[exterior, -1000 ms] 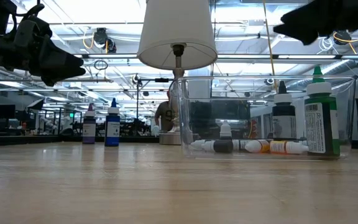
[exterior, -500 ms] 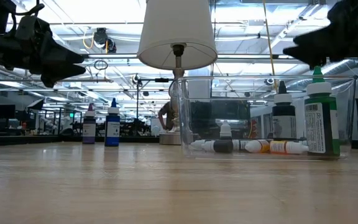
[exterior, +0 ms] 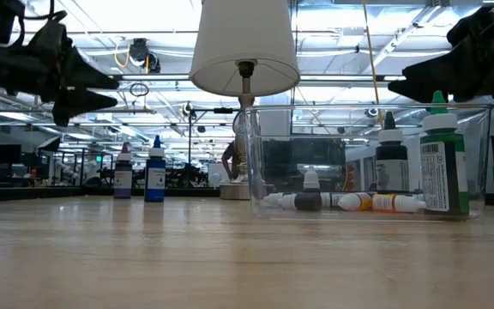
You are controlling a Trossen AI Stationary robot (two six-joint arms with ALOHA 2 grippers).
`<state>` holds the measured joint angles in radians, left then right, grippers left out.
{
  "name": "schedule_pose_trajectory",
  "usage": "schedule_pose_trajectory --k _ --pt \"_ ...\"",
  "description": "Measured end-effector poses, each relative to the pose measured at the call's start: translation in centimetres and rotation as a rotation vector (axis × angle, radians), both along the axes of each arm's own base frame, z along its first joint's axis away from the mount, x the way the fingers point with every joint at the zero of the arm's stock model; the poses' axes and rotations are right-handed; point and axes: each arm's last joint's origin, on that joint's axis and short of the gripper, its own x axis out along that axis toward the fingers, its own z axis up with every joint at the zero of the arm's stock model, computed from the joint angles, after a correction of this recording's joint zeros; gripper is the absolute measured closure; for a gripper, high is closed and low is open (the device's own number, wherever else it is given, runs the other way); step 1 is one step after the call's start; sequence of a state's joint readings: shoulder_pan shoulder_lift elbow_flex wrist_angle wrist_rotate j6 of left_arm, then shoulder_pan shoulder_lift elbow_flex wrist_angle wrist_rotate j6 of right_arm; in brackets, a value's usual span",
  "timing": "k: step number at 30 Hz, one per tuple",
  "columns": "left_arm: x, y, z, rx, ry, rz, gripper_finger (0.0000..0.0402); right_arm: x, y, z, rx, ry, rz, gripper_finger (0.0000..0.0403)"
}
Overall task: Pick & Place food coloring
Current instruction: Put the large purple food coloring bottle into the transparent bin
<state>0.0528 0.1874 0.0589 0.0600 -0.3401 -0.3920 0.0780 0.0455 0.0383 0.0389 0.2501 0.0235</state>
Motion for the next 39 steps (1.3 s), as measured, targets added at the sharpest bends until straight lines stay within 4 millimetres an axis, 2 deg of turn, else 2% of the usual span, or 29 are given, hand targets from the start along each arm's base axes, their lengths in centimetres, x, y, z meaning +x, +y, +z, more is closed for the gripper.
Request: schedule_pose_trajectory --k 3,6,11,16,20,24,30,34,39 --pt "0.1 0.1 1.9 -0.046 0.013 0.022 0.0190 0.0 0.0 0.0 -0.004 -0.001 -0.004 0.0165" --pt "0.3 0.4 4.9 -0.090 0.092 0.129 0.0190 0.0 0.0 0.0 -0.006 -0.001 -0.005 0.0165" --pt "1.4 1.8 10.6 -0.223 0.378 0.286 0.0190 0.0 0.0 0.0 -0.008 0.000 -0.005 0.0165" --pt "3.2 4.8 14.2 -0.387 0.727 0.422 0.0190 0.0 0.0 0.0 -0.008 0.000 -0.006 0.0165" --pt "5.6 8.2 15.7 -0.407 0.857 0.373 0.0190 0.0 0.0 0.0 -0.008 0.000 -0.006 0.0165" --pt "7.6 12.5 15.4 -0.474 0.922 0.273 0.0190 0.0 0.0 0.0 -0.009 0.000 -0.006 0.0165" --pt "7.9 18.0 11.4 -0.626 1.081 0.255 0.0190 0.0 0.0 0.0 -0.009 0.000 -0.006 0.0165" --pt "7.1 20.1 9.2 -0.723 1.173 0.264 0.0190 0.0 0.0 0.0 -0.008 0.000 -0.006 0.0165" --pt "7.1 20.9 8.0 -0.756 1.200 0.265 0.0190 0.0 0.0 0.0 -0.008 0.000 -0.006 0.0165"
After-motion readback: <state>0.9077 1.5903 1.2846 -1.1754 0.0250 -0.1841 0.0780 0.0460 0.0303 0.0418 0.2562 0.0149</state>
